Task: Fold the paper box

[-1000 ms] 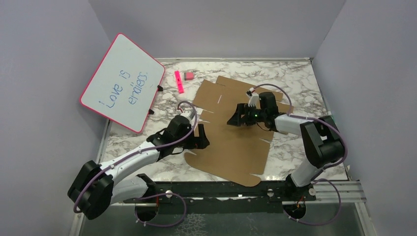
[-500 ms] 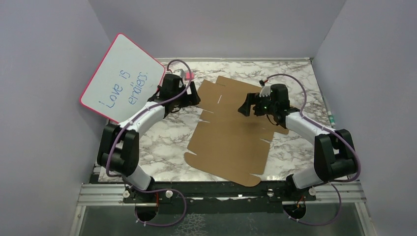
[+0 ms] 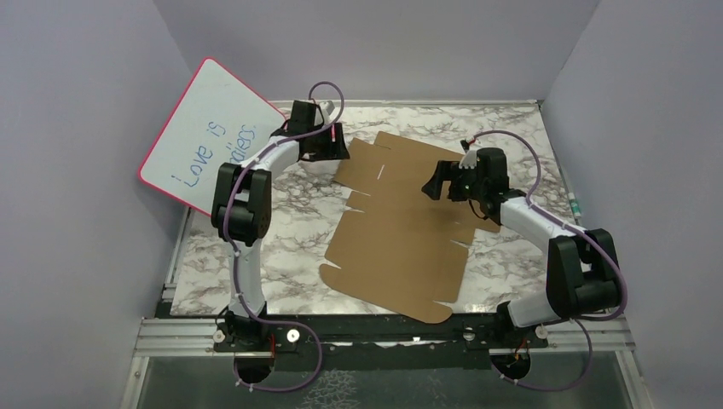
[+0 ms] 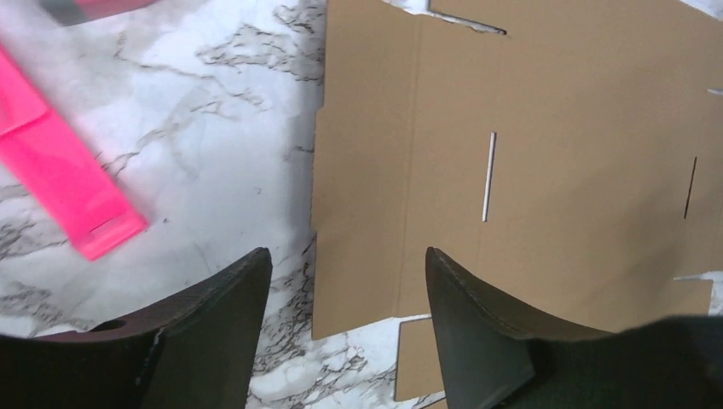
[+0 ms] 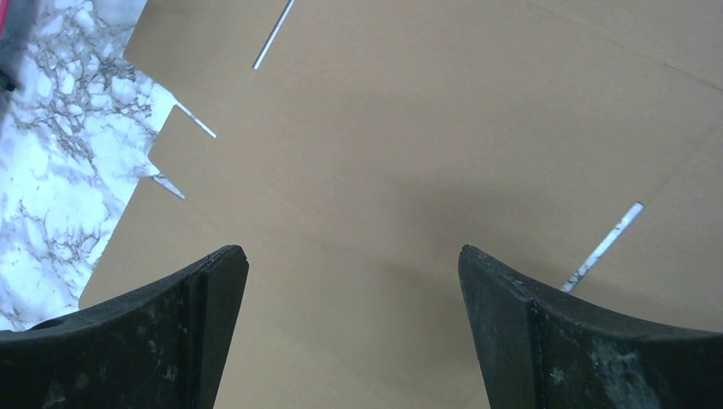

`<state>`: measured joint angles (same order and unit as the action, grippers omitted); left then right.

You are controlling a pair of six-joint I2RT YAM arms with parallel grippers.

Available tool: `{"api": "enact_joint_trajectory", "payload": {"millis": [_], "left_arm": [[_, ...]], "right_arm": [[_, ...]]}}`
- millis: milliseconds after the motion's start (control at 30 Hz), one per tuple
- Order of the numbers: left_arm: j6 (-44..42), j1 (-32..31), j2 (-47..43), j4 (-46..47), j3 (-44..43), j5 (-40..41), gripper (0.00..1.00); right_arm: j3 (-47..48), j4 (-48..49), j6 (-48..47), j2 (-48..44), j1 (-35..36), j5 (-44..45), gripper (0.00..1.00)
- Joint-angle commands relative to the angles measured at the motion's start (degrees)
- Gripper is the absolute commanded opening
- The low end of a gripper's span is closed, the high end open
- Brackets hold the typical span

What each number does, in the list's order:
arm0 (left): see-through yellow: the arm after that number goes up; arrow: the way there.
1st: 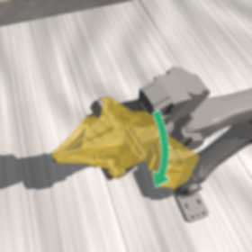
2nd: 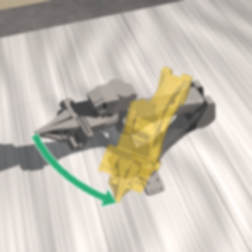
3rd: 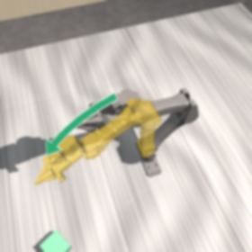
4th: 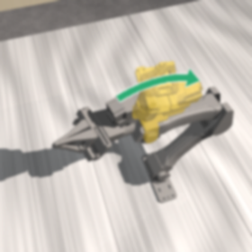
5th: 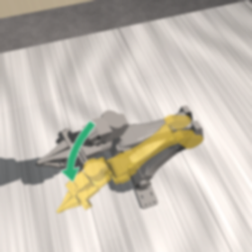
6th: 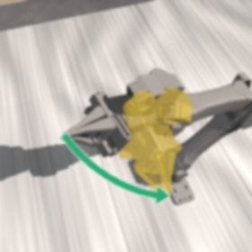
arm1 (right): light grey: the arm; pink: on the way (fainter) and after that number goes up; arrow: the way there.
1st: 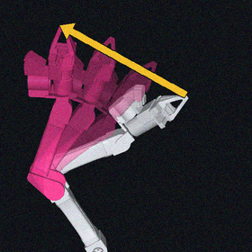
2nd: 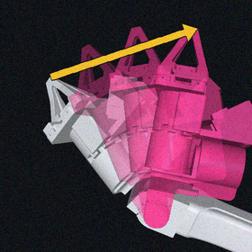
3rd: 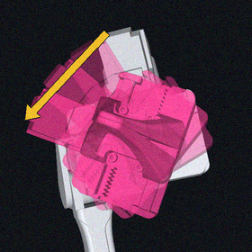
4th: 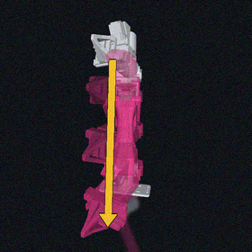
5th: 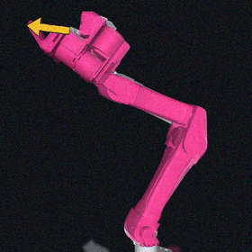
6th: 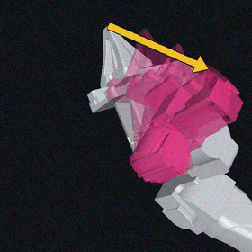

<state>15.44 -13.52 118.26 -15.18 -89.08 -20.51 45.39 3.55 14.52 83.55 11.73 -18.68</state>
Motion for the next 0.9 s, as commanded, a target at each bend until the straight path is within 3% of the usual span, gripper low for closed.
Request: {"api": "enact_joint_trajectory", "payload": {"millis": [0, 233, 433, 600, 867], "left_arm": [[-4.62, 0.13, 5.59, -5.03, -6.12, -6.53, 0.63], [-4.91, 0.22, 10.33, -6.79, -9.51, -8.84, 0.49], [-4.89, 0.66, 8.57, -7.28, -8.48, -10.36, 0.2], [-6.41, 1.21, 3.61, -8.31, -4.61, -10.39, 0.05], [-12.33, 2.61, -2.58, -15.31, 1.45, -8.32, 0.0]], "right_arm": [[-0.61, 1.46, 0.68, -1.08, -0.92, 1.73, 1.0], [0.23, 0.87, 0.95, -0.07, -1.04, 0.72, 1.0], [-0.3, -0.04, 0.86, -0.87, -1.07, 0.54, 1.0], [-0.04, -0.86, 1.08, -1.14, -1.09, -1.69, 1.0], [-0.22, -3.11, 1.08, -2.72, -1.09, -1.12, 1.0]]}}
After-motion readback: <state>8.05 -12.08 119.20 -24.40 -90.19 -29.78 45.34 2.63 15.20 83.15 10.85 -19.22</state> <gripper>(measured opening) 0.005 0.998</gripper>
